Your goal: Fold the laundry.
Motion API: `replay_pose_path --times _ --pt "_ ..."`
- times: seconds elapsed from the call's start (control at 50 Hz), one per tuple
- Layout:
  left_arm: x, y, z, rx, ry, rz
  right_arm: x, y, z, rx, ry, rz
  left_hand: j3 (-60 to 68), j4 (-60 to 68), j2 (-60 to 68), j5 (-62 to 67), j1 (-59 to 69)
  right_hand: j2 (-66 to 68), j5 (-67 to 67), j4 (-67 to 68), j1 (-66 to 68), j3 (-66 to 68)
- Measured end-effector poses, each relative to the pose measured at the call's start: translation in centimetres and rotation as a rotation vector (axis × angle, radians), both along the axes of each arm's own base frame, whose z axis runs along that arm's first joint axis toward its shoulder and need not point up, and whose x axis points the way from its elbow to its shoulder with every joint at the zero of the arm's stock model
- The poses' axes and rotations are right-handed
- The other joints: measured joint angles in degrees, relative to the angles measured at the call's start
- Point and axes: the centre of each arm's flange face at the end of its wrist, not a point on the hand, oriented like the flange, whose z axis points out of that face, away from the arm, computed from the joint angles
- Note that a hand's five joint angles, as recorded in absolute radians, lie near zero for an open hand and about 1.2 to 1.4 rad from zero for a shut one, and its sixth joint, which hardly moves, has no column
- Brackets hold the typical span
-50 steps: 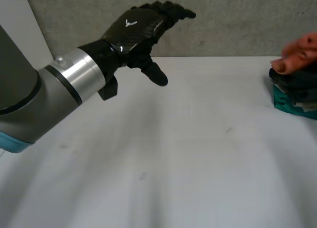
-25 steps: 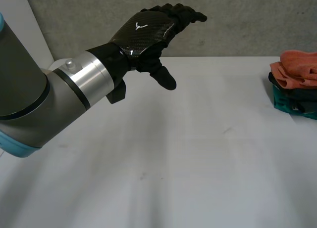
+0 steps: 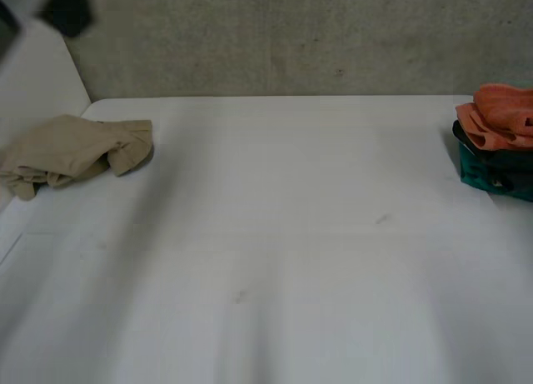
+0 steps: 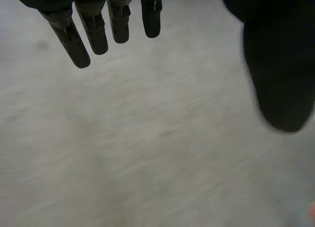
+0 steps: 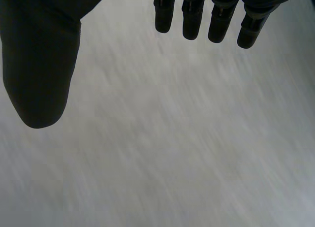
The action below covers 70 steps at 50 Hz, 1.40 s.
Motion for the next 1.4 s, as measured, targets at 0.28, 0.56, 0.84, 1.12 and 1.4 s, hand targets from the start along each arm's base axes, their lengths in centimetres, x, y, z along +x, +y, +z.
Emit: replay_pose_path --times 0.28,0.56,0.84,1.12,1.4 --pt "12.0 -13.9 -12.6 0.243 -0.455 0.572 19.8 9.0 -13.4 0.486 0.073 0.651 -0.1 -0.1 -0.1 -0.2 -0.2 -0.1 0.0 -0.2 -0.5 -0.1" --pt "15.4 -24.8 -31.0 0.149 -0.667 0.595 20.1 14.0 -26.5 0.953 0.165 0.67 -0.1 -0.1 -0.1 -0.2 -0.2 -0.1 0.0 -0.2 -0.5 -0.1" --pt "15.1 -28.1 -35.4 0.065 -0.637 0.595 19.1 14.2 -27.9 0.952 0.193 0.639 53.0 56.5 55.9 51.0 47.8 -0.1 0.0 -0.2 -0.5 -0.1" --pt "3.9 -15.1 -14.5 -0.121 -0.252 0.387 17.9 12.9 -26.7 0.917 0.168 0.574 54.6 57.3 56.7 51.5 50.3 -0.1 0.0 -0.2 -0.5 -0.1" --pt "-6.6 0.2 -21.4 0.141 -0.313 -0.095 14.0 10.1 -23.7 0.833 0.088 0.352 33.7 34.2 33.9 33.2 30.7 -0.1 0.0 -0.2 -0.5 -0.1"
